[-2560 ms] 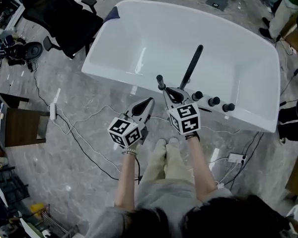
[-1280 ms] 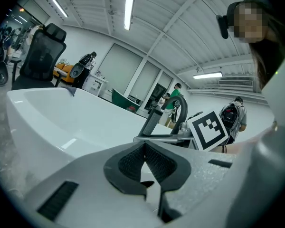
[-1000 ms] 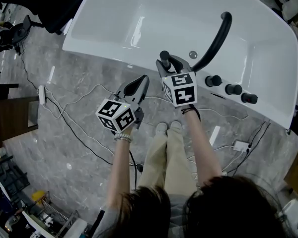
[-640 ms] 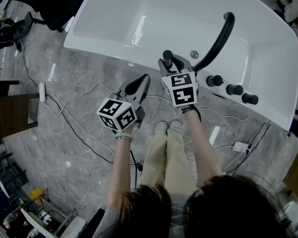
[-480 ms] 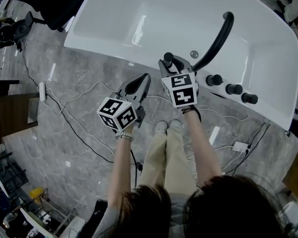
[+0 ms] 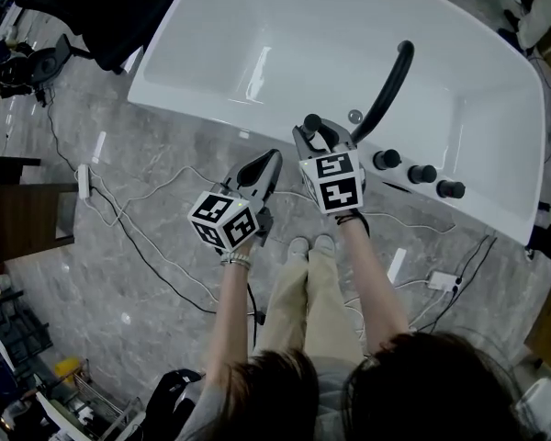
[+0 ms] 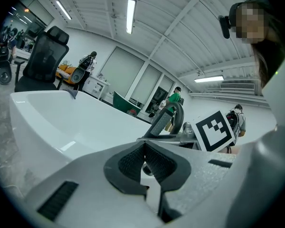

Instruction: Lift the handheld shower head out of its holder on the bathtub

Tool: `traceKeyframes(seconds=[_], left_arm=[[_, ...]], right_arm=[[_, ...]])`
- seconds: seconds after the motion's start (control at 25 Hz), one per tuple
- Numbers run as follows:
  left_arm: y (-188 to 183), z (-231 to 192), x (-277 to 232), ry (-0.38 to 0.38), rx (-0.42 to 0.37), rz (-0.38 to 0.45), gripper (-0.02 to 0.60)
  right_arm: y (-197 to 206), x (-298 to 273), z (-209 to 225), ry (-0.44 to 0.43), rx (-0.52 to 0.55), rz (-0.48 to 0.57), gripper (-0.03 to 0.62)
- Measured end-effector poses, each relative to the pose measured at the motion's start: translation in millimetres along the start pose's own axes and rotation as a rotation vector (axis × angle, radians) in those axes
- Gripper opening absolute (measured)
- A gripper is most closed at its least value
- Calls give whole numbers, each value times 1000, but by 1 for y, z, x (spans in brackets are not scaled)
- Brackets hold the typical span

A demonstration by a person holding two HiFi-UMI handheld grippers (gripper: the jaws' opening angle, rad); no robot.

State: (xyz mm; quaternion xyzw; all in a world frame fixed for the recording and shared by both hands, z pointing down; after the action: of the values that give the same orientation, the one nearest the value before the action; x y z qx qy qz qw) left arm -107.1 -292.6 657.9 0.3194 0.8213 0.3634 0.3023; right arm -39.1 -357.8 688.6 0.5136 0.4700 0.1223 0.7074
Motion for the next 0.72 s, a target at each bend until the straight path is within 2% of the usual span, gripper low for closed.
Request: traceKeyframes(seconds=[0.72], left_arm=[[-79, 55, 24, 40, -57, 69, 5]], right_arm=[[-84, 70, -7, 15, 2, 85, 133]])
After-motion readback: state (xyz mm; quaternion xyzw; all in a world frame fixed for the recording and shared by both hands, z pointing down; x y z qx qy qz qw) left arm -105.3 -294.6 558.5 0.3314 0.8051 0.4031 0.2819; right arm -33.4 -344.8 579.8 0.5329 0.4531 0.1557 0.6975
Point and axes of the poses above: the fingertips, and each gripper's own axes: x backward along the fingers, z to its right, y out of its underside, the point moved 2 cm from there along x, backward along the fingers, and after that the axes turned 5 degrees about x, right-handed, at the moved point
